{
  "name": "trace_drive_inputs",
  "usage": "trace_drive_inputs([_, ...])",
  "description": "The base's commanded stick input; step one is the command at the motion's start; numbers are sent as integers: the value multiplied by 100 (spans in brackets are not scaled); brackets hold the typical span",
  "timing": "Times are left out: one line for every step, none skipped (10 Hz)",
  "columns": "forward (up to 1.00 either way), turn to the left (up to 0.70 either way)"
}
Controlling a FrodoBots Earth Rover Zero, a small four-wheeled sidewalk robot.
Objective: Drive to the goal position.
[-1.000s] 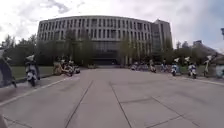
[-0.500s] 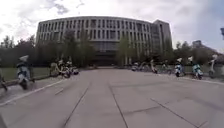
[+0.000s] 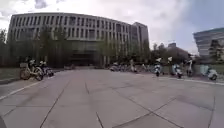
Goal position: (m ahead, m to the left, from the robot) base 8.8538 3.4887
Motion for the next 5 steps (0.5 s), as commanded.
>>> trace_drive_inputs([70, 35])
trace_drive_inputs([70, 35])
trace_drive_inputs([70, 35])
trace_drive_inputs([70, 35])
trace_drive_inputs([70, 35])
